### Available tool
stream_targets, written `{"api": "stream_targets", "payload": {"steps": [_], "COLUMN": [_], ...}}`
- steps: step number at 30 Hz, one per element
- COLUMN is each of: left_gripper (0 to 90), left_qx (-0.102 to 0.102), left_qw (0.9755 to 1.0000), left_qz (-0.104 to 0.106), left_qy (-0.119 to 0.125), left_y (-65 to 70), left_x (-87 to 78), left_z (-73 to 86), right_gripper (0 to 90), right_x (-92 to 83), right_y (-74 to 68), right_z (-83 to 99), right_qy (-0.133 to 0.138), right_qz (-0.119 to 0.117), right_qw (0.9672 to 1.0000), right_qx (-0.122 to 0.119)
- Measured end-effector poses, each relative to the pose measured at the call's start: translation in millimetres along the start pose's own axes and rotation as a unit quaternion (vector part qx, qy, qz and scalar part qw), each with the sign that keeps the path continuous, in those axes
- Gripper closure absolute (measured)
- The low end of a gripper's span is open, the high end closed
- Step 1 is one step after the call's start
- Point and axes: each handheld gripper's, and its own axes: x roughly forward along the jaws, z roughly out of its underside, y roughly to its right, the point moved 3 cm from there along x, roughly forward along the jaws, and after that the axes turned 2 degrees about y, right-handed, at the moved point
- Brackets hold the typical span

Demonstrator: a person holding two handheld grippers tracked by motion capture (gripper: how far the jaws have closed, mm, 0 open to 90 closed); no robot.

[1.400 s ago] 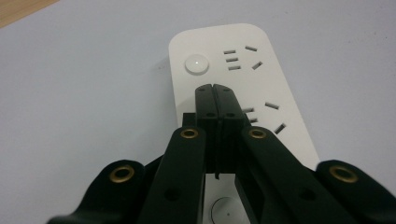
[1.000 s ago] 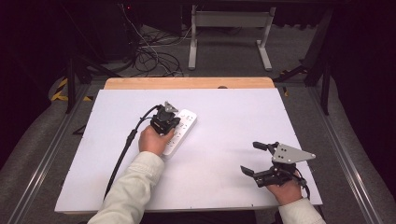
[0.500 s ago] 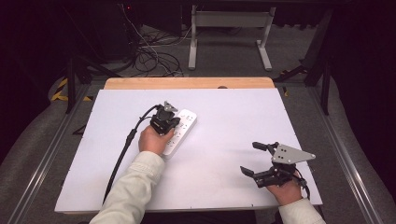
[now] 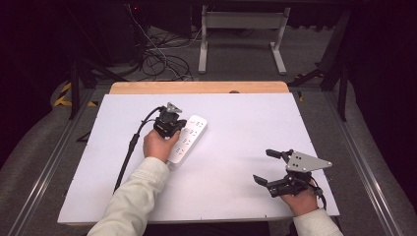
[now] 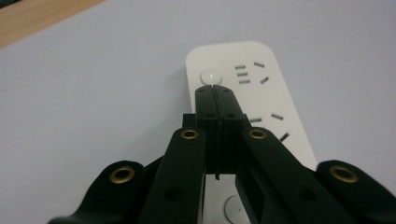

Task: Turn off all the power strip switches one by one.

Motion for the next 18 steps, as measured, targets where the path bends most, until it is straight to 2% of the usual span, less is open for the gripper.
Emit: {"api": "stream_targets", "payload": {"steps": [2,5,11,12,13,18], "left_gripper": [90.0,90.0,90.0,90.0,90.0,90.0], "left_qx": [-0.006,-0.003,-0.008,-0.003,-0.01,-0.002], "left_qw": [1.0,1.0,0.9999,0.9999,0.9998,1.0], "left_qz": [0.001,-0.002,-0.001,-0.004,0.0,0.006], "left_qy": [0.005,0.006,0.014,0.013,0.014,0.004], "left_y": [-1.0,-3.2,-5.1,-6.6,-6.6,-6.9], "left_x": [-2.7,-4.8,-4.6,-4.3,-3.2,1.2], "left_z": [-3.1,-7.1,-14.5,-15.7,-16.5,-23.2], "right_gripper": [8.5,8.5,8.5,8.5,8.5,8.5], "right_x": [0.1,-0.2,-0.2,0.0,-0.1,-0.8], "right_y": [-0.2,-0.2,0.0,0.2,0.2,0.1], "right_z": [-0.1,-0.1,0.1,0.1,0.1,-0.1], "right_qy": [0.0,0.001,0.001,0.001,0.001,0.003], "right_qz": [0.0,0.0,-0.001,-0.001,-0.001,-0.002], "right_qw": [1.0,1.0,1.0,1.0,1.0,1.0], "right_qx": [-0.001,-0.001,0.0,-0.001,-0.001,-0.001]}}
